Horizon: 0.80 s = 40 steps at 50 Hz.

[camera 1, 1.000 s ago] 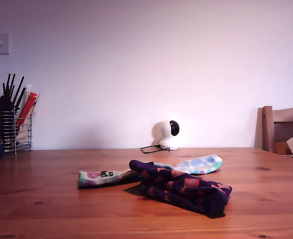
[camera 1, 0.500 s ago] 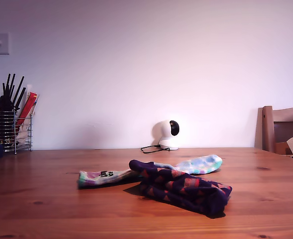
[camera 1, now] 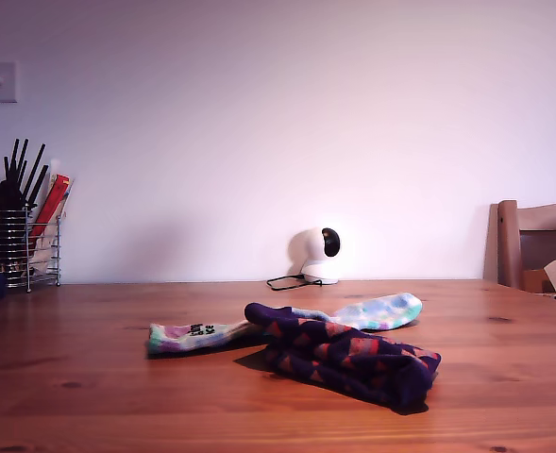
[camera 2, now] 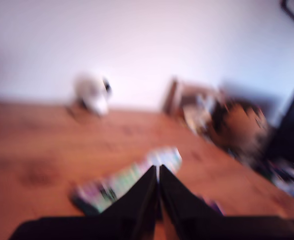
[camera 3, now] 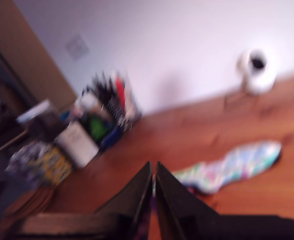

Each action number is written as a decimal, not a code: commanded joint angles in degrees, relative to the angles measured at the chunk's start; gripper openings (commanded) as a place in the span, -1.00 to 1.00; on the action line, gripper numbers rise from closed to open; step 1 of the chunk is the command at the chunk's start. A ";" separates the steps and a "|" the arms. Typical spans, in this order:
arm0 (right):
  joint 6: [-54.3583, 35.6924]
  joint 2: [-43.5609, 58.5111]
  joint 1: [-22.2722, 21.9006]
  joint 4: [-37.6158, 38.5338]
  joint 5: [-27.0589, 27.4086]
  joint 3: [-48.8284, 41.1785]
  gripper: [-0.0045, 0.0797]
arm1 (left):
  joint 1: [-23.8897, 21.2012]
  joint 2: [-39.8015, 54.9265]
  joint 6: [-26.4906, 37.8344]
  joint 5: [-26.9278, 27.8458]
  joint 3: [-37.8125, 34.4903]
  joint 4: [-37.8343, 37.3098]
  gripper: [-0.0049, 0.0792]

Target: Fold the socks in front of you. After folding them, place them to the right side.

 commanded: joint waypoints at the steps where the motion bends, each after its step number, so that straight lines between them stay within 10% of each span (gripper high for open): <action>1: 0.79 2.01 0.72 0.13 -1.55 1.53 -0.92 | -0.87 3.37 -0.28 1.81 1.62 0.24 -0.93; 19: 1.16 16.98 7.41 -0.04 -4.26 3.06 -0.92 | -8.31 30.95 5.05 5.42 12.48 0.42 -0.93; 40: -1.25 41.11 18.03 0.04 5.07 11.87 -0.92 | -16.87 63.41 12.96 6.10 30.67 0.20 -0.93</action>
